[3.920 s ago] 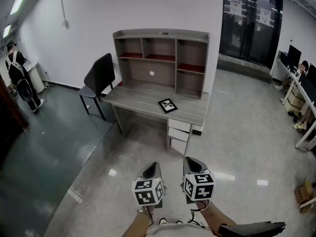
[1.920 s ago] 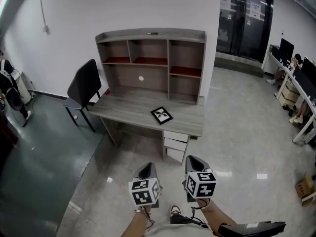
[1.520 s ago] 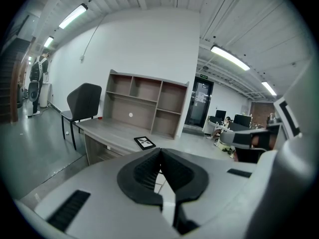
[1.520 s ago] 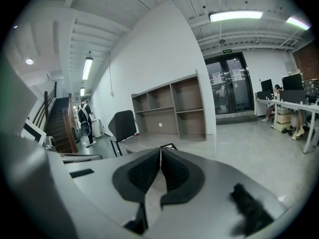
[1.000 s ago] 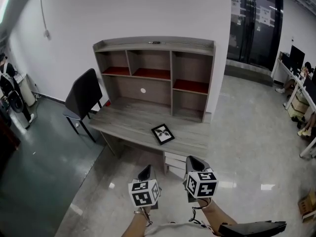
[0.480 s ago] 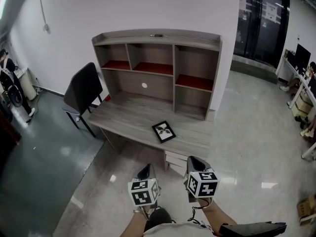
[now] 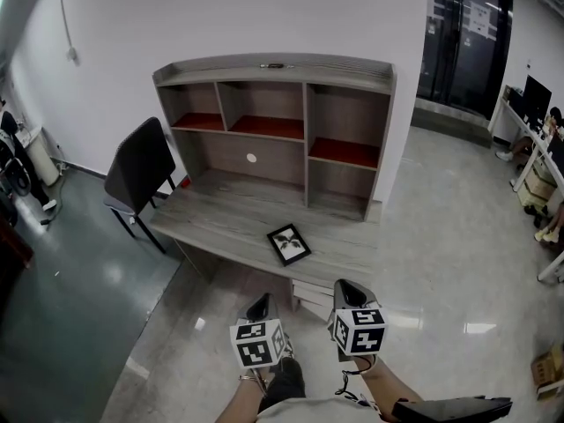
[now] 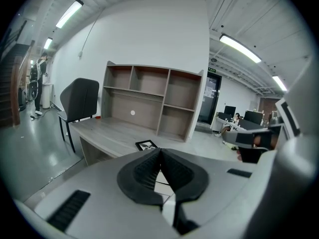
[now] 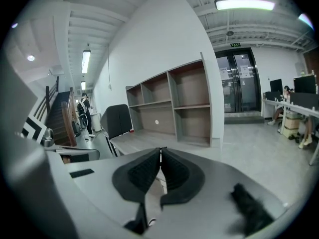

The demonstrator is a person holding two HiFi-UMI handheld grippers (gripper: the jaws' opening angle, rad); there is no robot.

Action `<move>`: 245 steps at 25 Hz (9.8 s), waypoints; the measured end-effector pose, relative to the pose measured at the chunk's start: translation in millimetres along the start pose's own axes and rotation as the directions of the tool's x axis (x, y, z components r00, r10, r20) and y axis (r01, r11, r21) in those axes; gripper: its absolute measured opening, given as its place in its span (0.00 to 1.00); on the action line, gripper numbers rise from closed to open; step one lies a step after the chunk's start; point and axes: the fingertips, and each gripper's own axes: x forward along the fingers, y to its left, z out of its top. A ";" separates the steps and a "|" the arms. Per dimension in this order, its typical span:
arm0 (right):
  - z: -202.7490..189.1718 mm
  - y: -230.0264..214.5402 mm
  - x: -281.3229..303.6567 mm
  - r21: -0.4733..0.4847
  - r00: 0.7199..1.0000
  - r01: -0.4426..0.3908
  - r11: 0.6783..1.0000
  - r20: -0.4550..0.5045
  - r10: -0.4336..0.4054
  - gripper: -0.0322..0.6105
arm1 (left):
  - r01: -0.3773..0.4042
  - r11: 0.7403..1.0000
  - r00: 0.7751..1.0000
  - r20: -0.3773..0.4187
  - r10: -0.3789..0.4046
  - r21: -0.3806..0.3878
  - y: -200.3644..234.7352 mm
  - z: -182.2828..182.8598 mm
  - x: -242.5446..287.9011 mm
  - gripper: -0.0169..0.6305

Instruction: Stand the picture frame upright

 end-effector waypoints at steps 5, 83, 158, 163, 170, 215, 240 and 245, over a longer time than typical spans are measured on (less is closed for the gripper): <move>15.5 3.6 27.5 -0.051 1.000 0.010 0.999 0.020 -0.009 0.10 | 0.006 1.000 1.000 0.012 -0.006 0.013 9.7 18.2 24.7 0.05; 78.5 -29.0 329.2 0.018 0.974 -0.048 0.999 -0.222 0.051 0.10 | -0.022 0.998 0.984 -0.178 0.011 -0.057 133.9 102.6 289.2 0.05; -110.4 -25.7 397.7 0.158 0.631 -0.380 0.911 -0.676 0.381 0.21 | -0.259 0.933 0.893 -0.430 0.132 -0.251 170.2 -62.6 324.4 0.05; -109.8 -28.6 397.1 0.201 0.638 -0.350 0.915 -0.664 0.390 0.20 | -0.253 0.935 0.893 -0.432 0.126 -0.250 167.2 -62.5 322.9 0.05; -107.8 -29.2 397.2 0.185 0.665 -0.327 0.927 -0.651 0.365 0.18 | -0.254 0.935 0.892 -0.433 0.128 -0.247 169.5 -63.7 318.4 0.05; -15.0 -49.8 342.7 0.190 0.889 -0.146 0.971 -0.406 0.213 0.18 | -0.062 0.983 0.945 -0.326 0.001 -0.175 125.6 15.7 302.7 0.05; 107.8 -118.1 267.2 0.201 0.996 0.051 0.978 -0.080 -0.036 0.18 | 0.191 0.981 0.970 -0.146 -0.192 -0.024 45.9 124.8 315.2 0.05; 132.3 -133.8 250.7 0.211 0.996 0.090 0.973 -0.010 -0.090 0.18 | 0.219 0.976 0.972 -0.094 -0.217 0.009 33.4 155.5 315.4 0.05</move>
